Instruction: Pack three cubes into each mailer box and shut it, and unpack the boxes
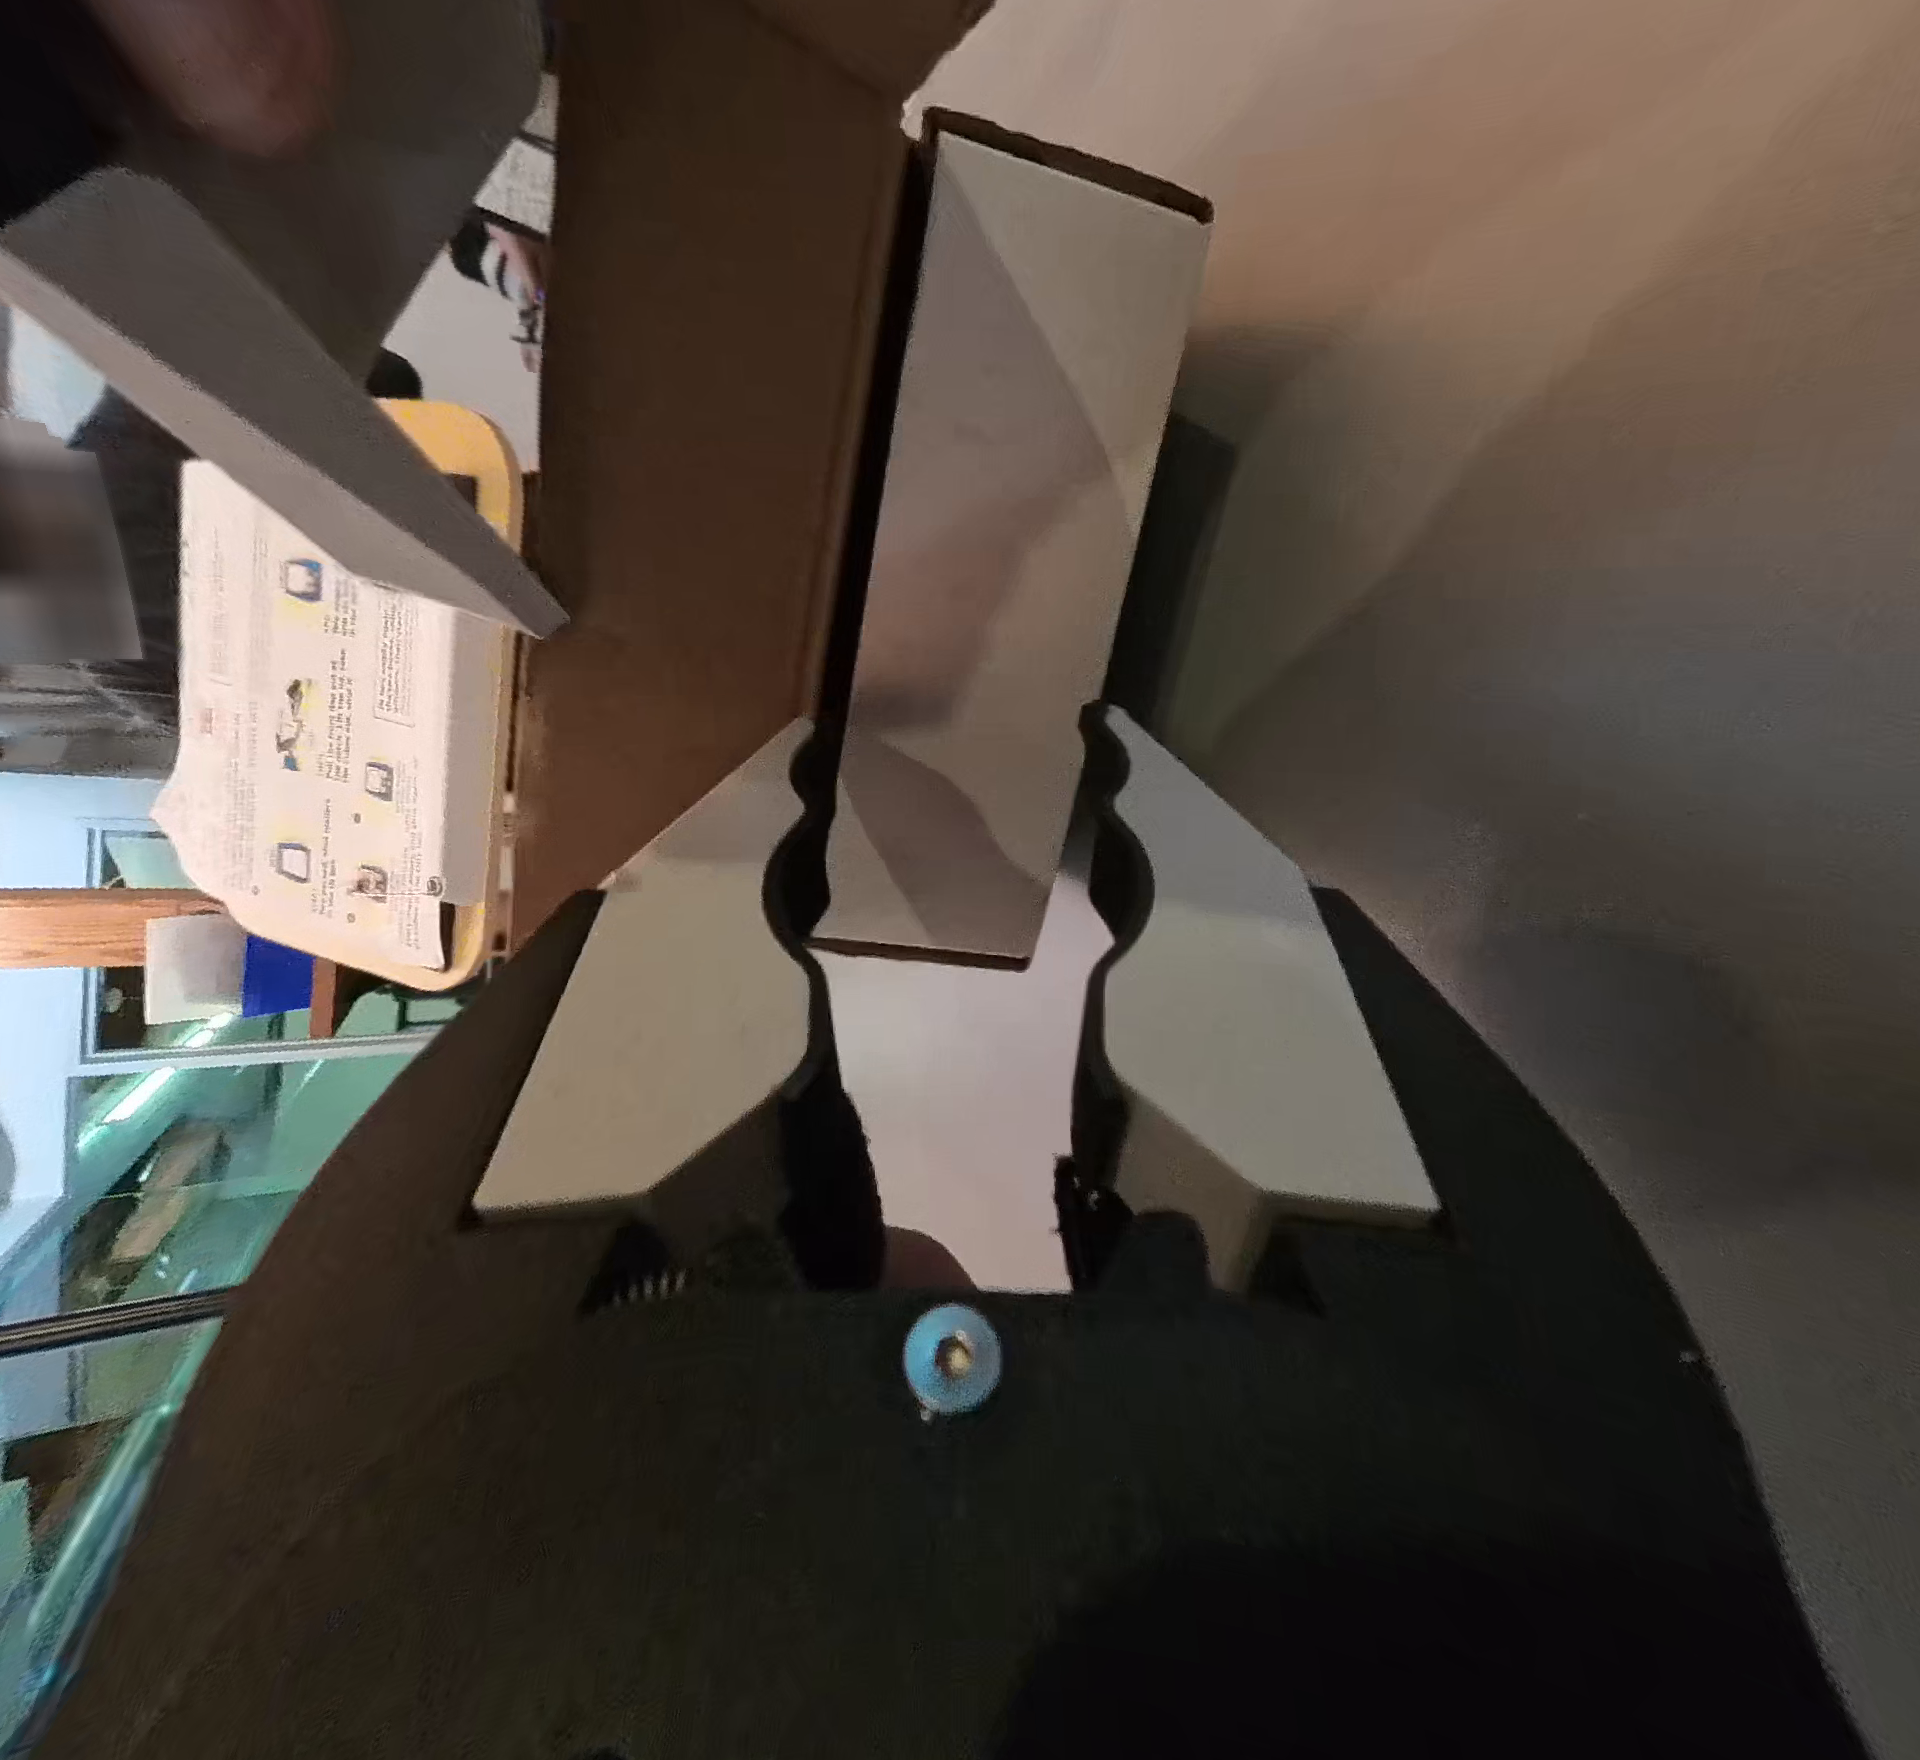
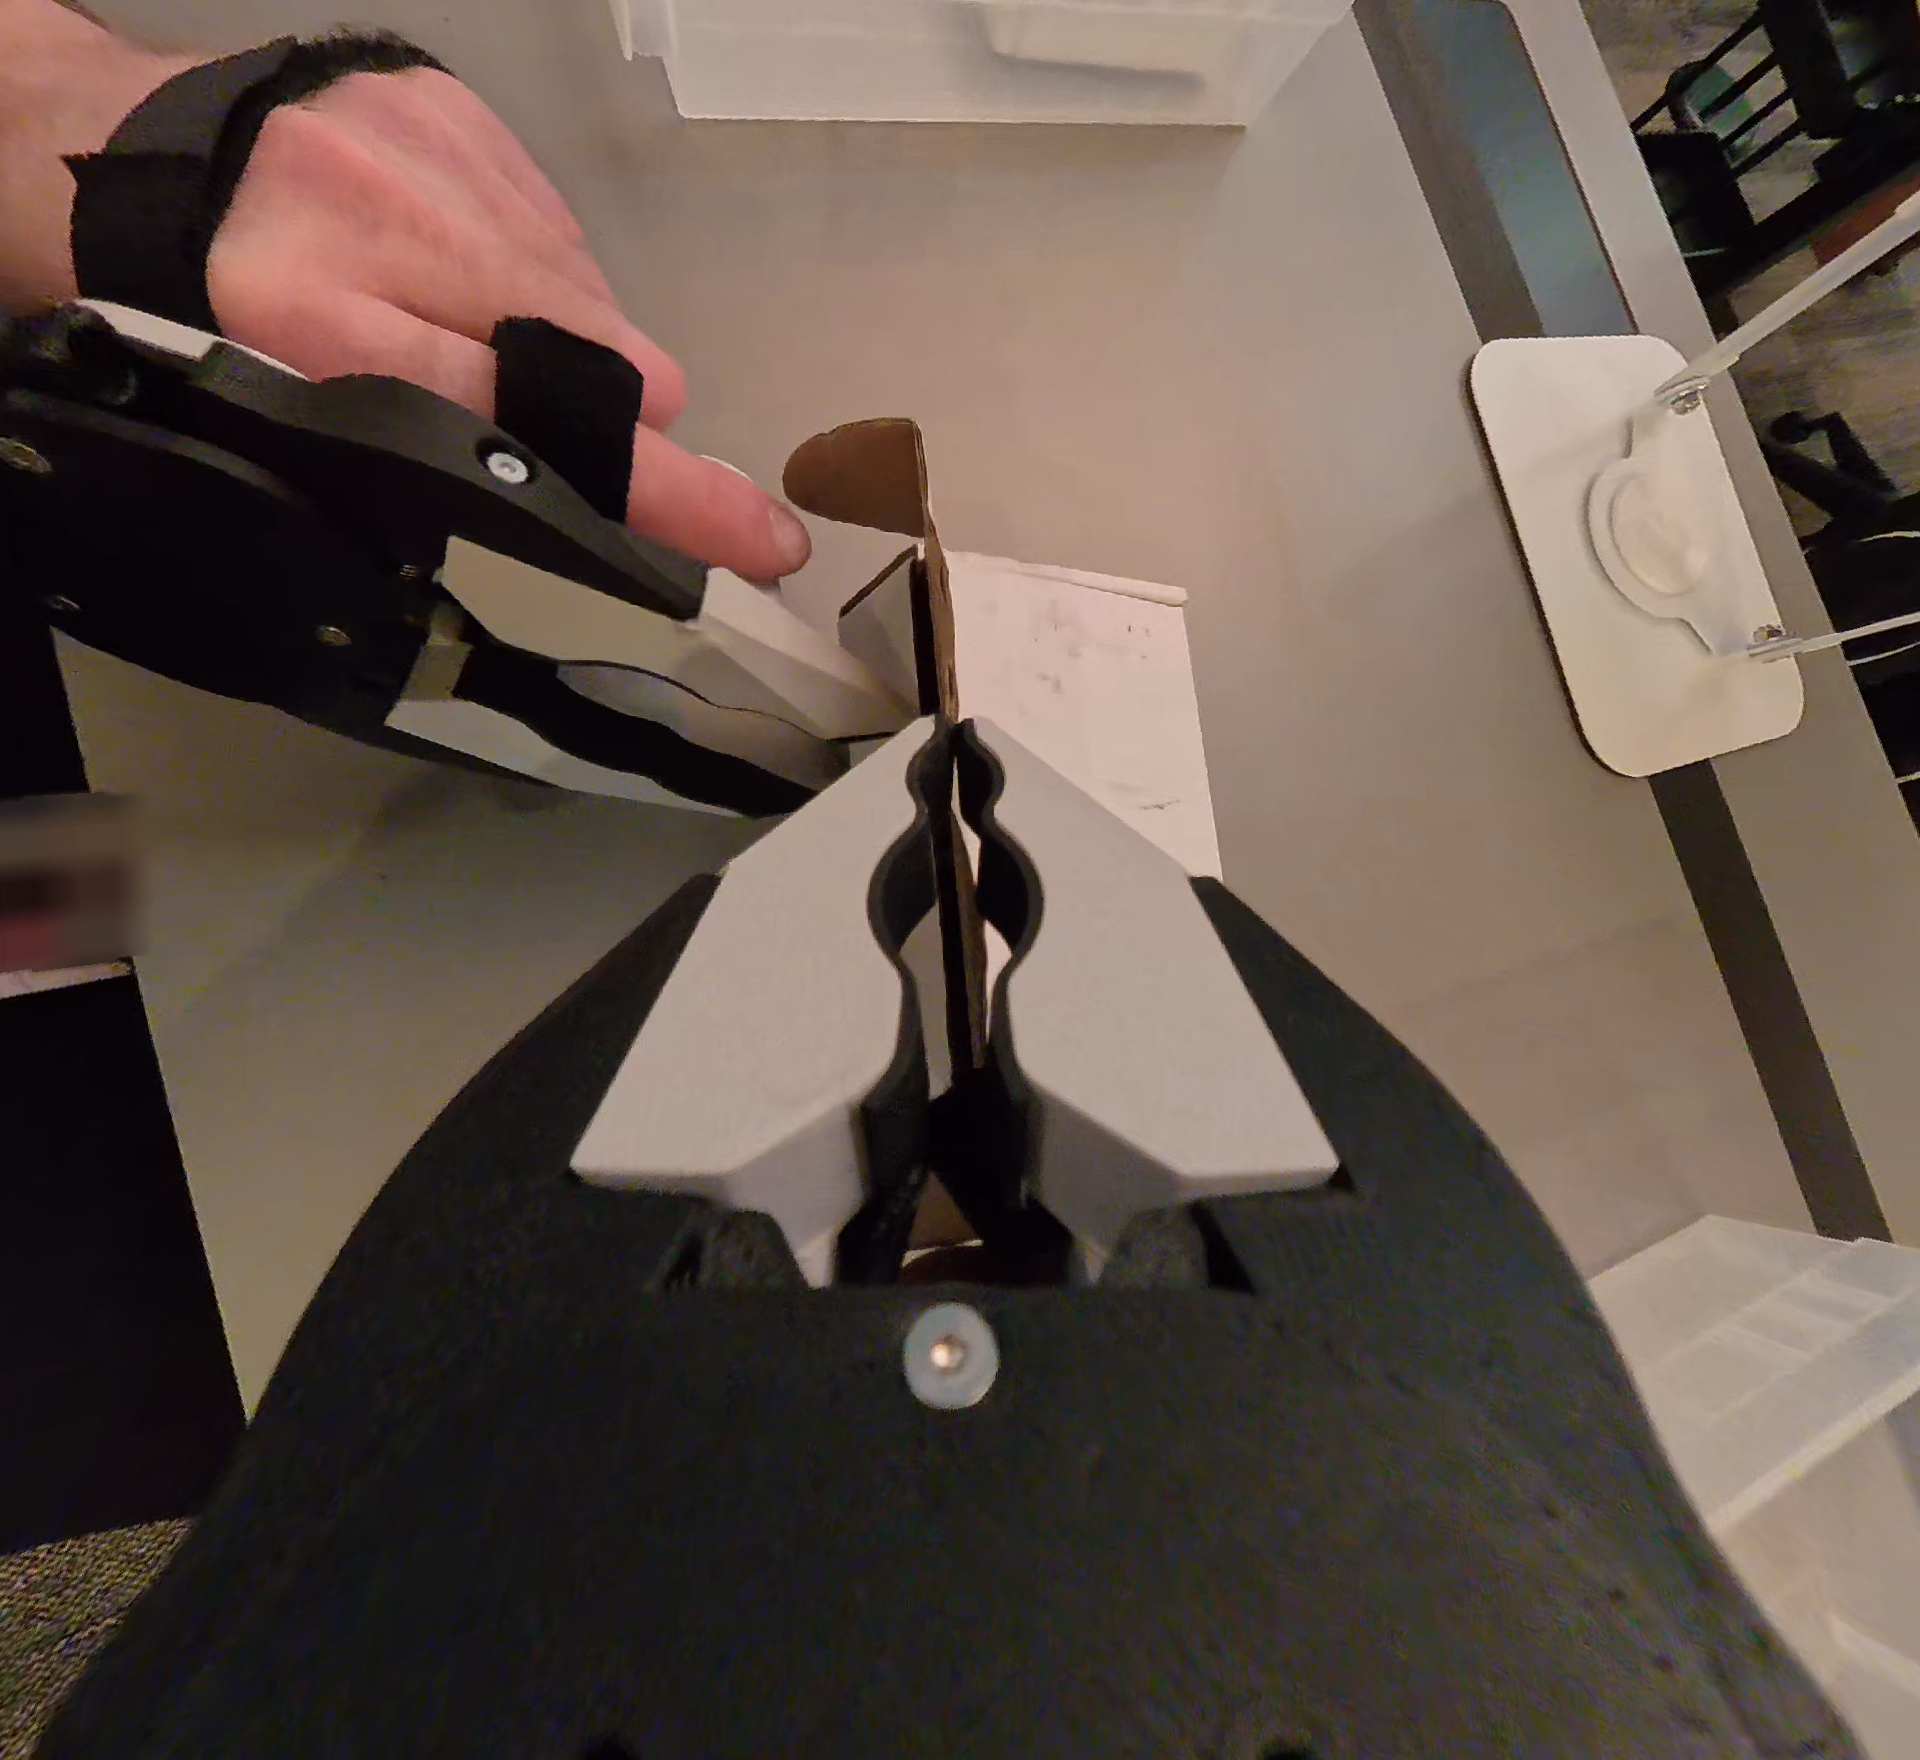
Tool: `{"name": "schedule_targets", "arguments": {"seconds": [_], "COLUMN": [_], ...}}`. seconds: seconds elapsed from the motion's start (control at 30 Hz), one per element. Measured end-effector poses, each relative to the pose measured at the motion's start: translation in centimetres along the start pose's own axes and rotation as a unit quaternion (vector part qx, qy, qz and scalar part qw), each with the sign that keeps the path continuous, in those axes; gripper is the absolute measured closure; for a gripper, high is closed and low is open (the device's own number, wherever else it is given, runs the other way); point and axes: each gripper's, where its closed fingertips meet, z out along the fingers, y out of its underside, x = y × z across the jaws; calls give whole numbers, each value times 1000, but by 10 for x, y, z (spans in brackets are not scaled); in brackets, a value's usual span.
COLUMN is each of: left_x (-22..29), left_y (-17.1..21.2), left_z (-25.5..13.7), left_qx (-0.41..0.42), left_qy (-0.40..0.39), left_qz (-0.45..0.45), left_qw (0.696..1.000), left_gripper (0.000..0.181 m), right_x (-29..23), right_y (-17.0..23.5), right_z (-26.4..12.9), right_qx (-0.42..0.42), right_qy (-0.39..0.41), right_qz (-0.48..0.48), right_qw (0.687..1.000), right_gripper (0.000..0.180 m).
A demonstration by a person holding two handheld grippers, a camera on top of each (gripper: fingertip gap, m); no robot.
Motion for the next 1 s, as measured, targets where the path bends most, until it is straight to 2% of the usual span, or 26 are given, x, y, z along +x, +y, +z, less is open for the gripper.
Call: {"name": "schedule_targets", "arguments": {"seconds": [0.03, 0.23, 0.33, 0.4, 0.53, 0.63, 0.8, 0.93, 1.0], "left_x": [0, 12, 22, 21, 21, 21, 21, 22, 22], "left_y": [3, 13, 13, 13, 9, 7, 6, 2, 2], "left_z": [2, 15, 18, 18, 18, 18, 19, 20, 20], "left_qx": [-9, -40, -48, -51, -49, -51, -47, -42, -37], "left_qy": [1, 37, 61, 63, 81, 92, 111, 117, 120], "left_qz": [-2, 6, 10, 9, 3, 5, -11, -17, -20], "left_qw": [1000, 998, 997, 997, 995, 994, 993, 992, 992], "left_gripper": [133, 132, 150, 153, 160, 162, 163, 164, 164], "right_x": [0, -6, 1, 11, 45, 82, 142, 173, 186], "right_y": [0, -10, -13, -15, -20, -24, -19, -5, 3], "right_z": [0, -2, -6, -9, -10, -7, 22, 52, 62], "right_qx": [1, 17, 15, 17, 5, -15, -90, -125, -143], "right_qy": [-2, -17, -5, 7, 58, 128, 236, 270, 256], "right_qz": [-1, -4, -10, -9, -24, -52, -118, -138, -122], "right_qw": [1000, 1000, 1000, 1000, 998, 990, 960, 945, 948], "right_gripper": [180, 180, 180, 180, 180, 180, 180, 180, 180]}}
